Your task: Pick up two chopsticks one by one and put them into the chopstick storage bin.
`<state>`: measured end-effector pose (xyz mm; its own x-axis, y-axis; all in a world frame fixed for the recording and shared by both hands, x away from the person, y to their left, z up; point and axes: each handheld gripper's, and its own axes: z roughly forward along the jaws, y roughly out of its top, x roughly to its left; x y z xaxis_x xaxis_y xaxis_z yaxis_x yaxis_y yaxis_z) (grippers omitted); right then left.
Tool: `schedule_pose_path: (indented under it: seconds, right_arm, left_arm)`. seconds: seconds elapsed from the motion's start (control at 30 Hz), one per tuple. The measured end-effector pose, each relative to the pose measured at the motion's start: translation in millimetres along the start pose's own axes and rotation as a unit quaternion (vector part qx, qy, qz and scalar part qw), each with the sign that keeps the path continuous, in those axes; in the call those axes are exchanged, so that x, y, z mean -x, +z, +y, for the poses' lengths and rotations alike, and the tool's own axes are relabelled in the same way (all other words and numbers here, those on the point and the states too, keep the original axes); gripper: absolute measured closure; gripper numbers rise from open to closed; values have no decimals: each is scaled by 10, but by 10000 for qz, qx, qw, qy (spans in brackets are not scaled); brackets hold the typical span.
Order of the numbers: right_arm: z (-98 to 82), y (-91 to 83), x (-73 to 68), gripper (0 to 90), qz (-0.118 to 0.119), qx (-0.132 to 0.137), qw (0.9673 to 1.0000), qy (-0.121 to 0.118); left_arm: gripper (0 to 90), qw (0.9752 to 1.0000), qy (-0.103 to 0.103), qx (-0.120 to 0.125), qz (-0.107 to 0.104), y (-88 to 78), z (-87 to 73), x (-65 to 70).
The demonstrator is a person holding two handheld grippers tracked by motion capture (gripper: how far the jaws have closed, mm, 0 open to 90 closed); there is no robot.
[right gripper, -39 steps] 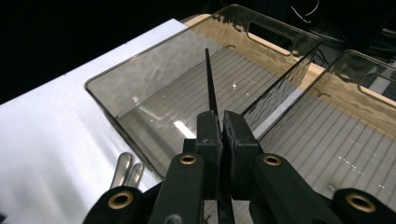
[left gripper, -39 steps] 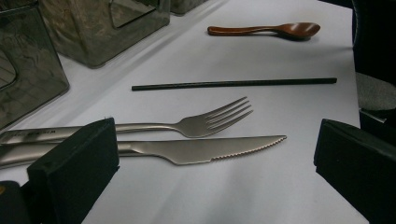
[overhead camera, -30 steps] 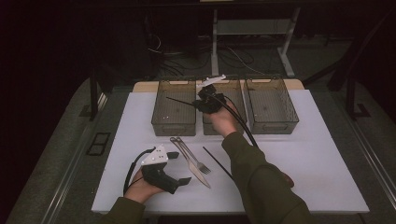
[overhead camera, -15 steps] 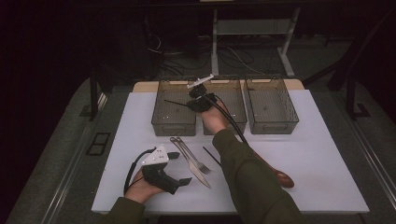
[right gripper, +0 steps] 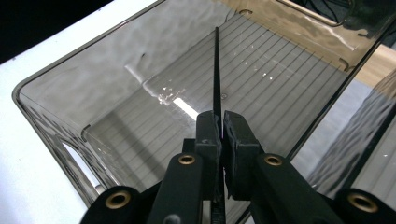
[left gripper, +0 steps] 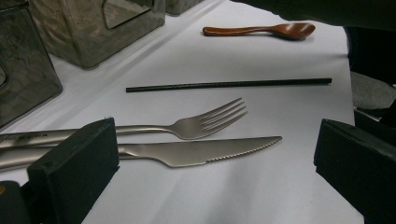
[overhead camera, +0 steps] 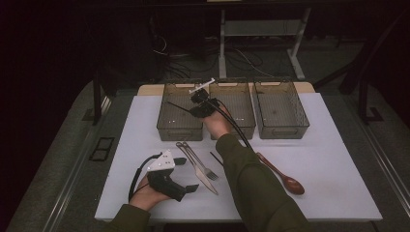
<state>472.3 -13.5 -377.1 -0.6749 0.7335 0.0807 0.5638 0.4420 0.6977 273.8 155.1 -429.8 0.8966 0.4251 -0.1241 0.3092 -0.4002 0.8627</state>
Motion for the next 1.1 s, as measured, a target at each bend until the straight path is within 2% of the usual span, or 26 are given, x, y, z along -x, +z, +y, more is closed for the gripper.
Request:
schedule_pose_path:
  seconds: [0.1,0.2,0.3,0.37,0.47,0.53,0.63,0.67,0.7,0.97,1.1]
  right_arm:
    - [-5,9,1,833,74,-23,10000,53]
    - [-2,0,2,763,173,2,9998,101]
    - [-1,-25,0,709,155,17,9999,46]
    - [1,-79,5,641,219,20,9997,49]
    - [4,-131,13,590,281,34,9996,24]
    - [4,-203,18,531,342,52,9994,17]
    - [-29,-349,30,467,439,228,9988,-74]
    - [-48,-403,32,452,473,280,9984,-90]
    - [-66,-455,36,441,544,298,9980,-113]
    - [-300,-896,104,383,646,547,9960,-295]
    - [-443,-1076,191,367,727,623,9952,-214]
  left_arm:
    - [0,10000,0,-4,-3,2,0,-1]
    - [0,10000,0,-2,-4,1,0,-1]
    - [0,10000,5,2,-5,1,1,-2]
    - [0,10000,32,-4,0,2,1,-7]
    - [0,10000,27,-13,7,0,-1,-10]
    - [0,10000,11,-30,11,-3,-2,-8]
    - [0,10000,66,-43,29,-8,-2,-14]
    - [0,10000,14,-3,27,-4,-3,-7]
    - [0,10000,32,-15,28,-6,-2,-11]
    - [0,10000,16,-68,36,11,-5,3]
    - [0,10000,6,-85,24,15,-5,5]
